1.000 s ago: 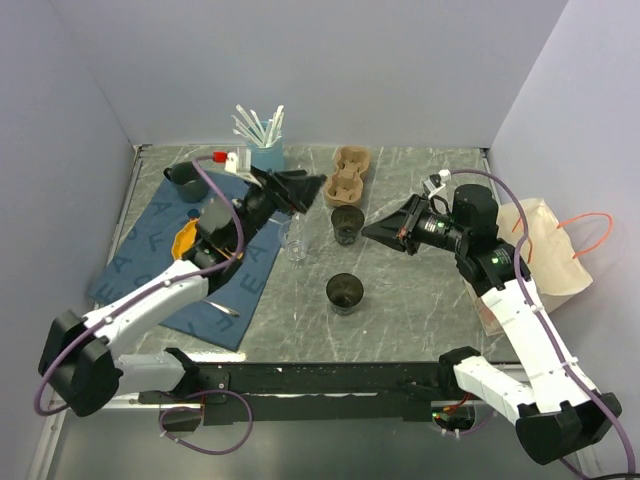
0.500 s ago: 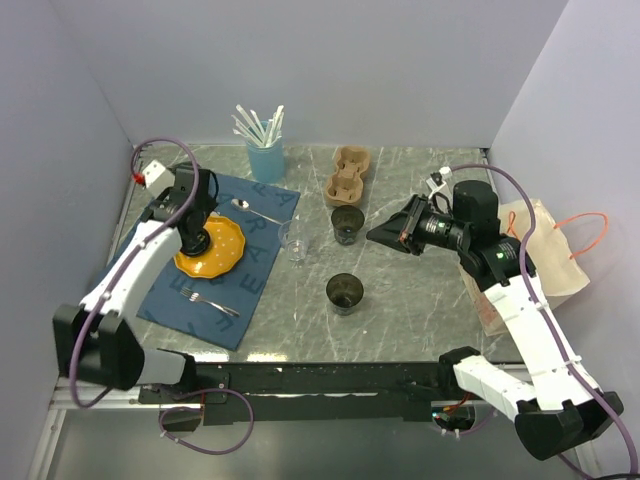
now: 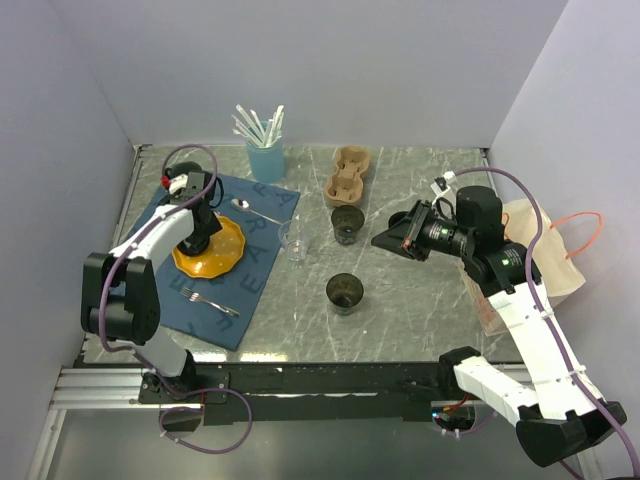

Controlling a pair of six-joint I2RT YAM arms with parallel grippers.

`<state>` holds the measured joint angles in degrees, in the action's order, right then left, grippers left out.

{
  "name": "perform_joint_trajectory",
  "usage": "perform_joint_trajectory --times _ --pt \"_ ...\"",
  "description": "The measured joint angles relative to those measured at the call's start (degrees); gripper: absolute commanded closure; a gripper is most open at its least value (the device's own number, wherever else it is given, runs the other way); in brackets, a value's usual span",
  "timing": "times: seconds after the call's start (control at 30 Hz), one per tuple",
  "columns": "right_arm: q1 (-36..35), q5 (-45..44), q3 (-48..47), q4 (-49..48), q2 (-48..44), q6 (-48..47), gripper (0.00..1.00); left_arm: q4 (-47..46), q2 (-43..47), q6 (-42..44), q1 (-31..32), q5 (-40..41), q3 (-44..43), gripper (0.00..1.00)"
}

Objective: Pack the takeout coffee

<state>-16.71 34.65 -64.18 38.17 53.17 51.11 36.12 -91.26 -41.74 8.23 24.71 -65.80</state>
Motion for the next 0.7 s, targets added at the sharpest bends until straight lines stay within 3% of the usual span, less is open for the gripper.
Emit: perform_joint_trajectory --times 0.37,0.5,0.7 --pt "0.2 -1.0 -0.8 0.9 0.2 -1.4 0.93 -1.4 -7.6 6.9 0.0 -2.6 0.0 0.51" --pt "0.3 -1.1 -1.4 1.1 0.2 -1.6 0.92 -1.5 -9.0 7.7 0.0 -2.6 -0.1 0.64" --pt "0.3 -1.4 -1.7 2.0 0.3 -2.6 0.92 -1.6 -9.8 8.5 0.0 -2.6 -0.1 0.7"
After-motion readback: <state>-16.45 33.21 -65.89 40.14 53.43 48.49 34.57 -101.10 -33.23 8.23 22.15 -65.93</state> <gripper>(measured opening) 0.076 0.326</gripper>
